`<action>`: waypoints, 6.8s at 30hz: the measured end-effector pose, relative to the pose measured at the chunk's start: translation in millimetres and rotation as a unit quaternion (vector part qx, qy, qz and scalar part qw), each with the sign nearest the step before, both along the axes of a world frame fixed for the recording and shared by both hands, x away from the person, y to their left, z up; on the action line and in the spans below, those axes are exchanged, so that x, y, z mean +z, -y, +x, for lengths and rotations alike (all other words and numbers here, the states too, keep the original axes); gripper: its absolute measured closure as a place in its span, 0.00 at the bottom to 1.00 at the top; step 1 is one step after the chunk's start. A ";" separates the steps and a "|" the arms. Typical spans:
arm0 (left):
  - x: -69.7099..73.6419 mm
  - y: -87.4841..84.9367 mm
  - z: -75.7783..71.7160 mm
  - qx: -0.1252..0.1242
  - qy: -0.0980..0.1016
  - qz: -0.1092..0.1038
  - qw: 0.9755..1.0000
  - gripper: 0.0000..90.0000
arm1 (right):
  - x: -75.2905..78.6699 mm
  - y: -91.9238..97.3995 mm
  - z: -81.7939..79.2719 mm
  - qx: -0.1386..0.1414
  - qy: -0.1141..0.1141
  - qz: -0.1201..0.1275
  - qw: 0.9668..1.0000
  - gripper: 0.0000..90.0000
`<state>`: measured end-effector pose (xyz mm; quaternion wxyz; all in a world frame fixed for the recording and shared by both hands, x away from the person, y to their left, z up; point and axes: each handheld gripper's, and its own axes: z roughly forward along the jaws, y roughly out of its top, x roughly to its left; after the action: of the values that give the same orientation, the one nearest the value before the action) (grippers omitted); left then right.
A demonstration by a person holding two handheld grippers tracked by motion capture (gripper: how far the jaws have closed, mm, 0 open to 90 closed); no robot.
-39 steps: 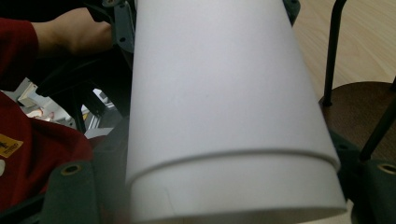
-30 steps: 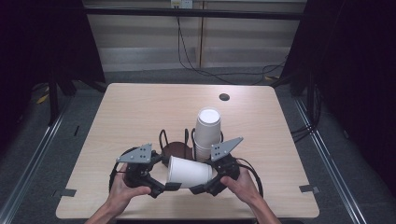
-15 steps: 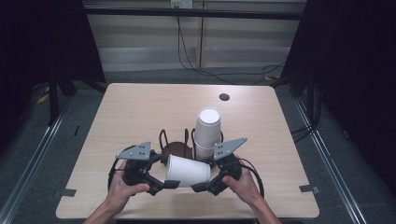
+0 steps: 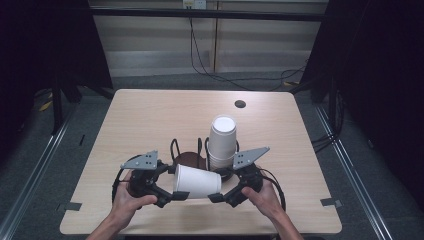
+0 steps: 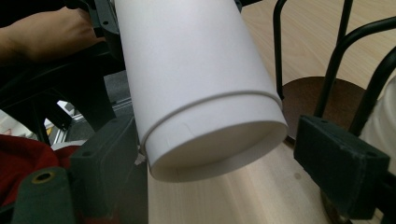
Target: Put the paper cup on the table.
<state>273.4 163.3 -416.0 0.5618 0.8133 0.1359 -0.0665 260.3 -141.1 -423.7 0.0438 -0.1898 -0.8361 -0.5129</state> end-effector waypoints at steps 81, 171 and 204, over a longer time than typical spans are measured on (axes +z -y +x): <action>31.4 -119.0 39.4 0.141 -0.020 0.229 0.963 0.16 | -5.6 43.5 -14.0 -0.133 0.020 -0.045 0.990 0.16; -1.1 -2.7 136.3 0.115 0.004 0.413 0.904 0.06 | -14.9 42.8 -10.1 -0.134 -0.005 -0.065 0.989 0.16; -18.8 -56.1 116.6 0.101 -0.024 0.342 0.934 0.17 | -16.2 43.2 -9.0 -0.139 -0.005 -0.072 0.988 0.16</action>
<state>389.9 219.3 -434.8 0.2503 0.9365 0.2447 0.0218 251.3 -184.4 -440.0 -0.0370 -0.3096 -0.8361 -0.4514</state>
